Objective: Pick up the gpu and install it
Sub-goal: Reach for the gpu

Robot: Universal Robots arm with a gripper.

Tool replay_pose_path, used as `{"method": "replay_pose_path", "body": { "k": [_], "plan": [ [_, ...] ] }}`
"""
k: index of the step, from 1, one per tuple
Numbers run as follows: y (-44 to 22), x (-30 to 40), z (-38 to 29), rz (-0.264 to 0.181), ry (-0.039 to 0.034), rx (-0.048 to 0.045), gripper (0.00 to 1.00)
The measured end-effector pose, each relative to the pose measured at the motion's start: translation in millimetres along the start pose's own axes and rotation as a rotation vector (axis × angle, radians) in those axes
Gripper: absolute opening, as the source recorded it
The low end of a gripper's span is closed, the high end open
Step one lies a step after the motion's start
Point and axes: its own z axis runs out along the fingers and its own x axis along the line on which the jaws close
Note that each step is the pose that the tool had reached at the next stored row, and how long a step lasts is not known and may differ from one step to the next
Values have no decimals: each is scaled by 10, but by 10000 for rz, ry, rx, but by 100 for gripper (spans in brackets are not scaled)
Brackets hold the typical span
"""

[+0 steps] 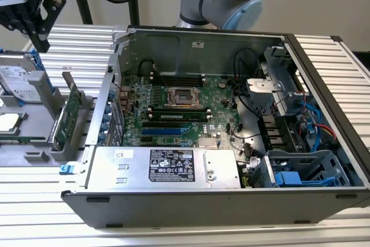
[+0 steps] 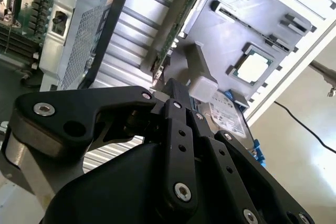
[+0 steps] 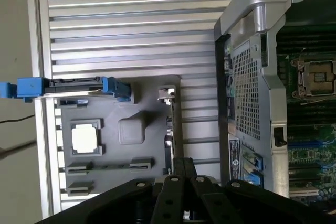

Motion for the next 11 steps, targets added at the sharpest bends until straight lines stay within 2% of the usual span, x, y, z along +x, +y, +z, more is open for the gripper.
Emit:
{"method": "replay_pose_path", "body": {
  "k": [5,11],
  "plan": [
    [-4,63,-2,1,0,0,0],
    [-5,70,-2,0,0,0,0]
  ]
}}
